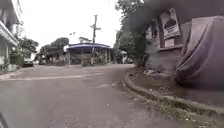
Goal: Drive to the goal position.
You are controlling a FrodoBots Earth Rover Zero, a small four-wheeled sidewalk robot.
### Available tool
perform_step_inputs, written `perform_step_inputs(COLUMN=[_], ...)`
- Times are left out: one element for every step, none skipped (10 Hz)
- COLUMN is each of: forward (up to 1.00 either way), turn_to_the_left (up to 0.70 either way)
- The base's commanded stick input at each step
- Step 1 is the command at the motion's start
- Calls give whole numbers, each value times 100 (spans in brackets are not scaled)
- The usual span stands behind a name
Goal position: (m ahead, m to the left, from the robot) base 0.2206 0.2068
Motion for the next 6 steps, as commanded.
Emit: perform_step_inputs(forward=[1, 0, 0, 0, 0, 0], turn_to_the_left=[0, 0, 0, 0, 0, 0])
